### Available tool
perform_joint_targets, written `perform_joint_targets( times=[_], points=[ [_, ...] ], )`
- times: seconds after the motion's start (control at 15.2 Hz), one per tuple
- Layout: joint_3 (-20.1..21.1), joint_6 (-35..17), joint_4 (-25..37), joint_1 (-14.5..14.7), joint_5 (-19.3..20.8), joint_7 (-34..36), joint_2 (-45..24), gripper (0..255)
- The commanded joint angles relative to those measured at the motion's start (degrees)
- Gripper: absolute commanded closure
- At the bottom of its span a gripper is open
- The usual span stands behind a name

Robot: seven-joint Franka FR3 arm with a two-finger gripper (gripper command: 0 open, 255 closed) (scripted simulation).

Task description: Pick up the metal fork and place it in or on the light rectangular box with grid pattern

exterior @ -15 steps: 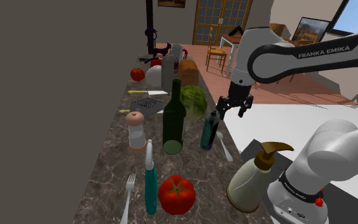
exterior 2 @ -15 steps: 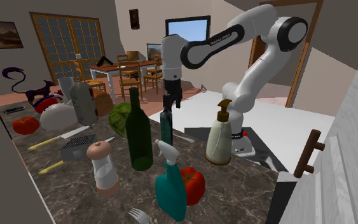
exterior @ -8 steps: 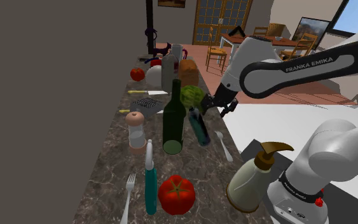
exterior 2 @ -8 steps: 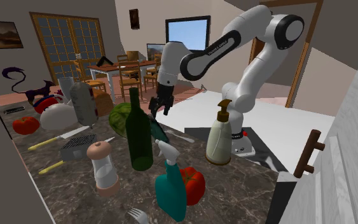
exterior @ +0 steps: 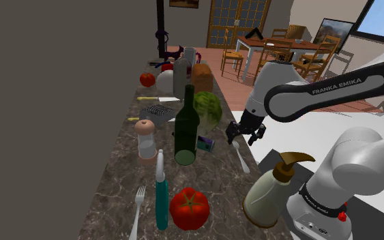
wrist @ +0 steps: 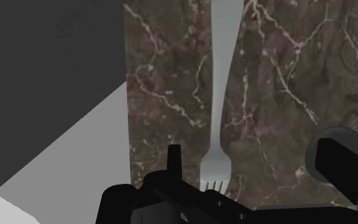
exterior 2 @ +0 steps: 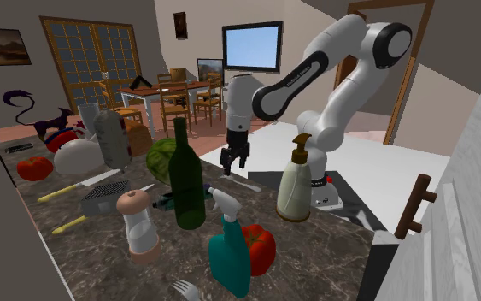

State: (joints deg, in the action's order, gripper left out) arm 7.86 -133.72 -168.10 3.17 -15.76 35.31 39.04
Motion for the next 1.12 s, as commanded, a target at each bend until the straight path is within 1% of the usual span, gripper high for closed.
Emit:
perform_joint_targets(
  times=[0.0, 0.53, 0.99, 1.06],
  points=[
    [-0.4, 0.5, -1.8, 0.4, -0.7, -0.3, 0.2, 0],
    [0.3, -9.0, -3.9, 2.1, -3.2, -1.3, -7.1, 0],
    [0.3, -9.0, -3.9, 2.1, -3.2, -1.3, -7.1, 0],
    [0.3, -9.0, -3.9, 2.1, -3.2, -1.3, -7.1, 255]
  ],
)
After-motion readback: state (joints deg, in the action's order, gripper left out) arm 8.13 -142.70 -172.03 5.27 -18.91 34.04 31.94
